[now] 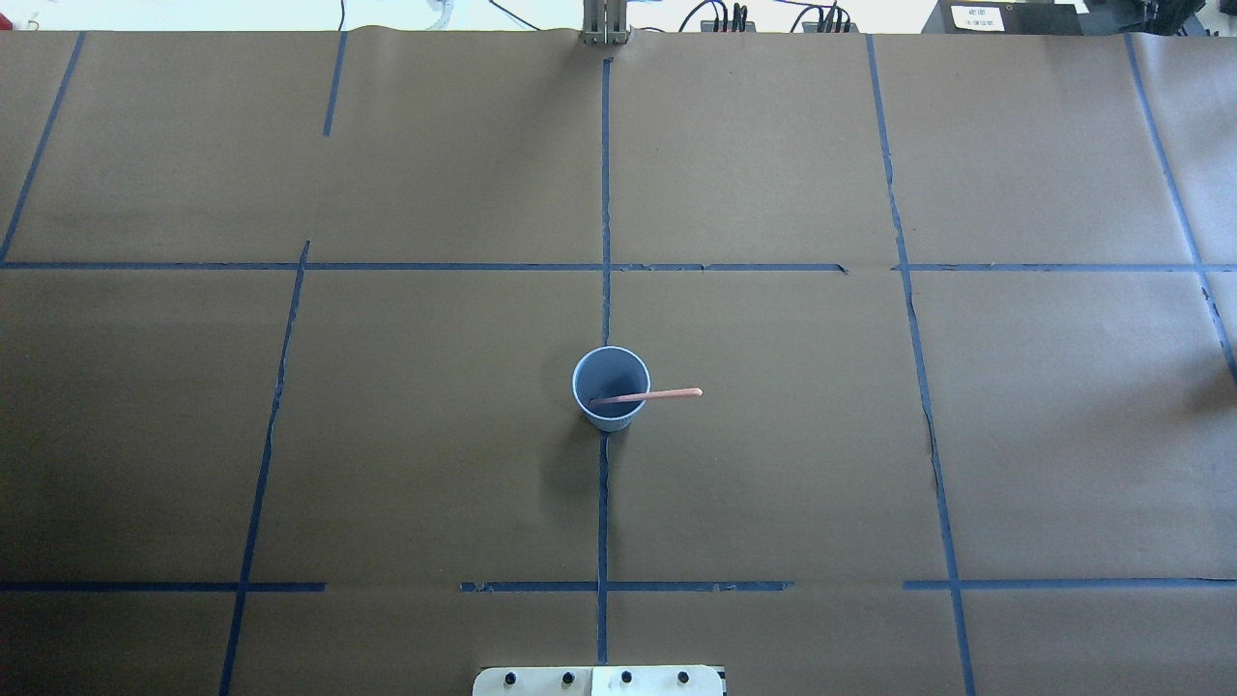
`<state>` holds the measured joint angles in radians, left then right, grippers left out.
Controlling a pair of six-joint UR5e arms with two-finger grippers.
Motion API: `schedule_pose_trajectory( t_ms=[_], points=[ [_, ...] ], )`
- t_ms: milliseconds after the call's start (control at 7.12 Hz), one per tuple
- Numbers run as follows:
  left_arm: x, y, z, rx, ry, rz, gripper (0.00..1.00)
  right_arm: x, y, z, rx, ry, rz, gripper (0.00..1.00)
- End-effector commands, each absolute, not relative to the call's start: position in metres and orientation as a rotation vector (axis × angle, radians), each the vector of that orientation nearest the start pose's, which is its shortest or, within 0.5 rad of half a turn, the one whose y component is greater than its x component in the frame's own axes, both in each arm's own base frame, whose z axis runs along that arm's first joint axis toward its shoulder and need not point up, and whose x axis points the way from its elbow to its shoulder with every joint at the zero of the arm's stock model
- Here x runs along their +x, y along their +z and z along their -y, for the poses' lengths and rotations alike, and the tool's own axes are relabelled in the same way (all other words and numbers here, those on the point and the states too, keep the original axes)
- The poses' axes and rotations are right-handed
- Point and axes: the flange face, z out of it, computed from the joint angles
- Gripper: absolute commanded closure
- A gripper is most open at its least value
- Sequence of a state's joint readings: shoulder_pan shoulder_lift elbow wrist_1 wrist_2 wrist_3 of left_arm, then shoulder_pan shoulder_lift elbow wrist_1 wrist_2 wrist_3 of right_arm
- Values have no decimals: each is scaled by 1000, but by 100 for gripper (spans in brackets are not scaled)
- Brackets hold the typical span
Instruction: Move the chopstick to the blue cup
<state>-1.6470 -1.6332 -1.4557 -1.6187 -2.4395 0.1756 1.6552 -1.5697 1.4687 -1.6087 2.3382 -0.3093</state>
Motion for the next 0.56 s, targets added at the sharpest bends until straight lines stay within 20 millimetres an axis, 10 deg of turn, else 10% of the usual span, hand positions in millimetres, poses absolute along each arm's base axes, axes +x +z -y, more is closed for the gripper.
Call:
schedule_pose_trajectory(
  t_ms=[0, 421],
  points=[
    [-101, 669, 509, 77, 27, -865, 0, 99, 708, 479, 24, -177, 775, 0],
    [-98, 663, 503, 66, -22, -910, 0, 101, 696, 491, 47, -186, 768, 0]
  ],
)
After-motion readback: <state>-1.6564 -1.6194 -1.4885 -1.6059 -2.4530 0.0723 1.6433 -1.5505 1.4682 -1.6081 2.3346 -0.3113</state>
